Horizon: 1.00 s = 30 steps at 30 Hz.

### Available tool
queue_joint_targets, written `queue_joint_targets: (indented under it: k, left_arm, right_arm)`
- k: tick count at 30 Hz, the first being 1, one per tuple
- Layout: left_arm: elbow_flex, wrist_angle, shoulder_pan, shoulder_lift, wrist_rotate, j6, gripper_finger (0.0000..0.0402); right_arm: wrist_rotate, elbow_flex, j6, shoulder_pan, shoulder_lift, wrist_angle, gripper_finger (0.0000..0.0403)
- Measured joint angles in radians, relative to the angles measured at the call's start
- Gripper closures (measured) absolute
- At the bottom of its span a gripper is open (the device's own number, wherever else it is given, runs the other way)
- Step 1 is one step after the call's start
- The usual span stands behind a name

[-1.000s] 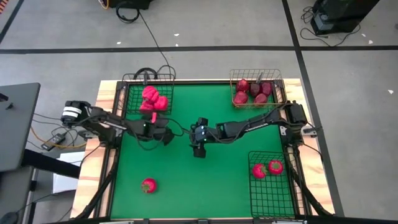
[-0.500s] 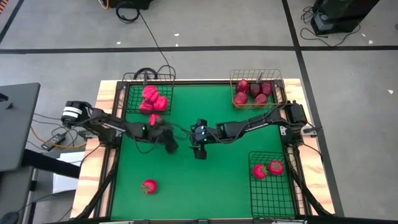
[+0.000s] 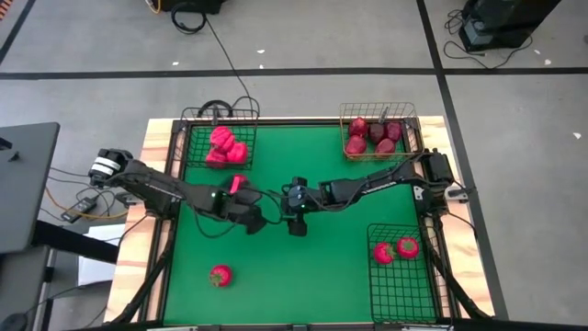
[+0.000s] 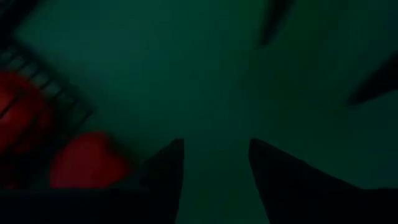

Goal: Sort produce into baskets
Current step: Put the red tomato into the bottom black black wire basket

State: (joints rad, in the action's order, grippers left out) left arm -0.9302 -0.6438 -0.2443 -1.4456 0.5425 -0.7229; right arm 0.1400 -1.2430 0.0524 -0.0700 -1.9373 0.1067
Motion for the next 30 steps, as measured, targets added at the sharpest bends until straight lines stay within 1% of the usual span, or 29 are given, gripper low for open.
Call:
queue_joint_targets:
  k: [2,5,11,13,15,16,18,24,26,30]
  left_arm:
    - [0.009,-0.056,0.0,0.0,0.023,-0.03,0.0205]
    - [0.049,-0.052,0.017,0.0,0.033,-0.041,0.0175]
    - [0.125,-0.072,0.104,0.0,0.049,-0.188,0.0073]
    - [0.137,-0.085,0.123,0.0,0.034,-0.242,0.0039]
    - [0.138,-0.089,0.132,0.0,0.011,-0.258,0.0014]
    - [0.138,-0.082,0.132,0.0,0.012,-0.264,0.0008]
    - [0.138,-0.079,0.133,0.0,0.022,-0.281,0.0008]
    - [0.133,-0.105,0.126,0.0,0.032,-0.303,0.0029]
    - [0.113,-0.178,0.118,0.0,0.031,-0.307,0.0034]
    - [0.085,-0.386,0.106,0.0,0.042,-0.376,0.004]
  right_arm:
    - [-0.016,0.0,0.008,0.0,0.0,0.002,0.0051]
    - [-0.038,0.0,0.007,-0.001,0.0,0.007,0.0051]
    - [-0.04,0.0,0.01,-0.001,0.0,0.008,0.0053]
    - [-0.042,0.0,0.021,-0.004,0.0,0.013,0.0053]
    - [-0.053,0.0,0.023,-0.006,0.0,0.025,0.0053]
    - [-0.055,0.0,0.023,-0.007,0.0,0.032,0.0053]
    - [-0.055,0.0,0.023,-0.008,0.0,0.036,0.0053]
    - [-0.056,0.0,0.023,-0.009,0.0,0.051,0.0053]
    - [-0.056,0.0,0.023,-0.009,0.0,0.053,0.0053]
    - [-0.056,0.0,0.023,-0.009,0.0,0.057,0.0053]
